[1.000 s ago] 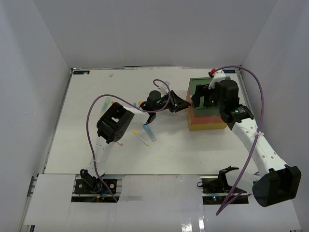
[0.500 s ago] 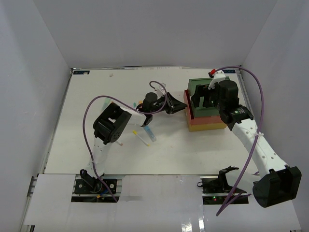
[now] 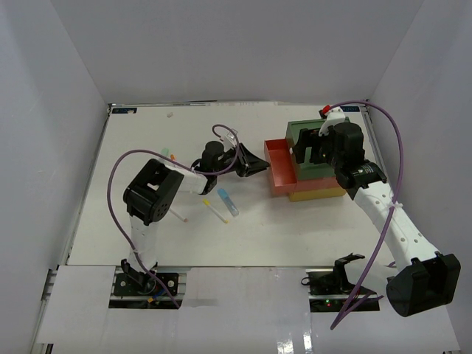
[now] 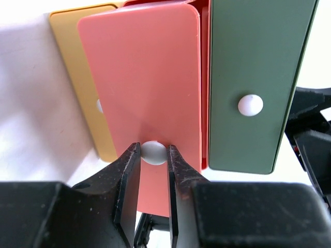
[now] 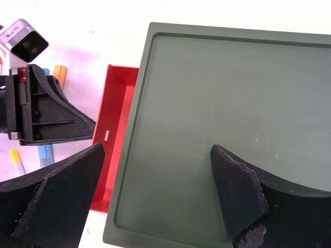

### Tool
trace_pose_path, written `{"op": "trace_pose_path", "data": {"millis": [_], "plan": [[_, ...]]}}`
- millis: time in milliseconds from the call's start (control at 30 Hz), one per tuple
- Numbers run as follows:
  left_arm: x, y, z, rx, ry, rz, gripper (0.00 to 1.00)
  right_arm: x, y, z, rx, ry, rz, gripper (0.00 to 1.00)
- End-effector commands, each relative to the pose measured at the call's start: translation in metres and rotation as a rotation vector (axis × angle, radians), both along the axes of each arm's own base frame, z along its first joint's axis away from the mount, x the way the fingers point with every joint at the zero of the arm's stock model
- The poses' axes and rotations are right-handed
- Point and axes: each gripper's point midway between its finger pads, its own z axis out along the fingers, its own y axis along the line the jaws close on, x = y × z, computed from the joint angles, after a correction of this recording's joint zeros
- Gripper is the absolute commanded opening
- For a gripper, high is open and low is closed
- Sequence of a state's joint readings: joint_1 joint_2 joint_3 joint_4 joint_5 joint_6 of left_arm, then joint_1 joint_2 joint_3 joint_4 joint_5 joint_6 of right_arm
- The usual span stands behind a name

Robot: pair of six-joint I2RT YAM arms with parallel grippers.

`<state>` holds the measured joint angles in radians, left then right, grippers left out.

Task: Sort the stationery into containers
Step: Open the drawer in the storage box.

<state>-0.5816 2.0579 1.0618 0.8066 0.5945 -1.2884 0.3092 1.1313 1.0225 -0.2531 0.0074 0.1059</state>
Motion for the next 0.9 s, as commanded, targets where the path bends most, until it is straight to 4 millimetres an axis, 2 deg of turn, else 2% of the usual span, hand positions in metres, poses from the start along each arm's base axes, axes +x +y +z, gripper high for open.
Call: {"op": "trace_pose_path", "data": {"millis": [0, 133, 267, 400, 533, 567, 633, 733, 767, 833, 867], "plan": [[-0.016, 0.009, 0.029, -0.005, -0.06, -0.049, 0.18, -0.003, -0.004, -0.011, -0.004, 0.039, -0.029, 0.9], [-0.015, 0.02, 0.021, 0.014, -0.04, -0.038, 0.2, -0.003, -0.004, -0.011, -0.001, 0.039, -0.025, 0.9], [-0.012, 0.022, 0.018, 0.036, -0.035, -0.048, 0.31, -0.004, -0.002, -0.008, 0.005, 0.035, -0.017, 0.9], [-0.011, 0.022, 0.014, 0.075, -0.017, -0.061, 0.55, -0.004, -0.002, -0.005, 0.003, 0.024, -0.014, 0.9], [-0.008, 0.026, 0.016, 0.127, -0.033, -0.049, 0.69, -0.006, -0.003, 0.004, -0.005, 0.008, -0.003, 0.9], [-0.005, 0.028, 0.025, 0.135, -0.053, -0.034, 0.71, -0.007, -0.003, 0.007, -0.006, 0.001, 0.0, 0.9], [-0.004, 0.034, 0.023, 0.192, -0.055, -0.02, 0.78, -0.008, -0.004, 0.015, -0.008, -0.016, 0.001, 0.9], [-0.001, 0.049, 0.032, 0.298, -0.092, 0.03, 0.84, -0.012, -0.008, 0.026, -0.019, -0.046, 0.001, 0.9], [0.003, 0.058, 0.043, 0.338, -0.12, 0.087, 0.86, -0.015, -0.008, 0.03, -0.018, -0.056, 0.002, 0.9], [-0.002, 0.079, 0.033, 0.469, -0.09, 0.128, 0.89, -0.019, -0.01, 0.033, -0.018, -0.065, 0.003, 0.9], [-0.002, 0.101, 0.035, 0.555, -0.074, 0.216, 0.91, -0.023, -0.01, 0.038, -0.014, -0.077, 0.007, 0.9]]}}
